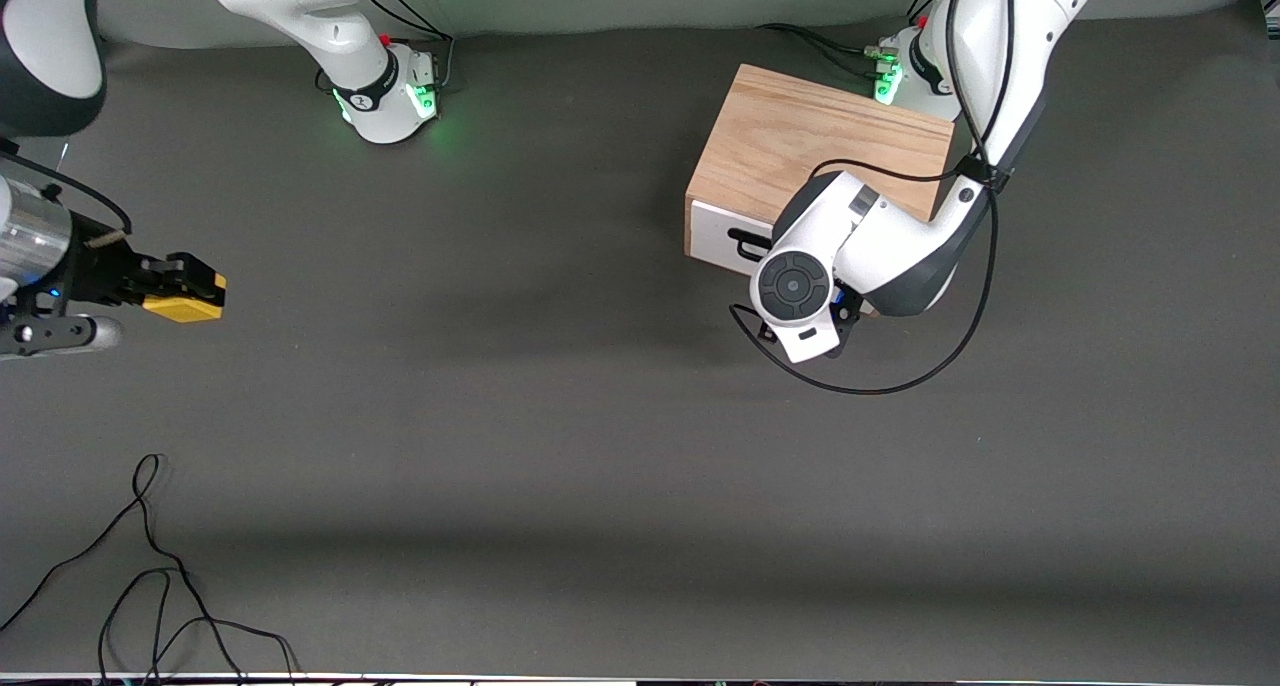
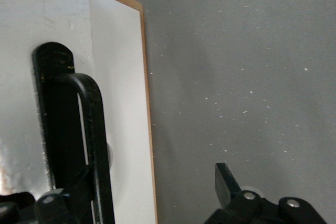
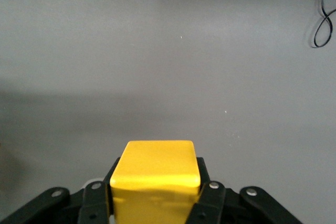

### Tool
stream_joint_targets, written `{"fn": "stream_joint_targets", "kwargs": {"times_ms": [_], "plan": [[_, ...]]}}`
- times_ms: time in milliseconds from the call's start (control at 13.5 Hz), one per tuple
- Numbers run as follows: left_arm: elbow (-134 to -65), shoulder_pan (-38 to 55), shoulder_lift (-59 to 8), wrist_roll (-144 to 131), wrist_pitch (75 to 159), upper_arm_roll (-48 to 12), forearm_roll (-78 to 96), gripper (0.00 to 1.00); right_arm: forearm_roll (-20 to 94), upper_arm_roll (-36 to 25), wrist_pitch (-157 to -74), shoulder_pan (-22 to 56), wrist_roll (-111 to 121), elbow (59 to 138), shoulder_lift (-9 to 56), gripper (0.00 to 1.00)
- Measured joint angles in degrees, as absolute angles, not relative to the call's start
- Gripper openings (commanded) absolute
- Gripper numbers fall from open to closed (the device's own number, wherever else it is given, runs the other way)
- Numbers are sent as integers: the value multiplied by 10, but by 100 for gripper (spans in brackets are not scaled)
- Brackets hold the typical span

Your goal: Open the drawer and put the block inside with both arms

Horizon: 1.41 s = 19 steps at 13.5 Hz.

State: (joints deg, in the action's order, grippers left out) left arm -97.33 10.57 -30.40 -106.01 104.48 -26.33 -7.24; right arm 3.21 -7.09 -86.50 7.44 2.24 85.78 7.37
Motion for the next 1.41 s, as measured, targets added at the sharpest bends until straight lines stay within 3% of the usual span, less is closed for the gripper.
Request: {"fn": "stream_joint_targets", "kwargs": {"times_ms": [593,1111,1407], "plan": [[-950,106,-305,-1060,1082,-263,-84,100,31,-71,-862,74,22,857,77,0],[-896,106,-354,-1060,1099,-263,-105,100,31,-71,-862,74,22,858,77,0],[-874,106,-355,-1065,1043,-265,-105,100,31,-71,-862,74,22,858,77,0]]}}
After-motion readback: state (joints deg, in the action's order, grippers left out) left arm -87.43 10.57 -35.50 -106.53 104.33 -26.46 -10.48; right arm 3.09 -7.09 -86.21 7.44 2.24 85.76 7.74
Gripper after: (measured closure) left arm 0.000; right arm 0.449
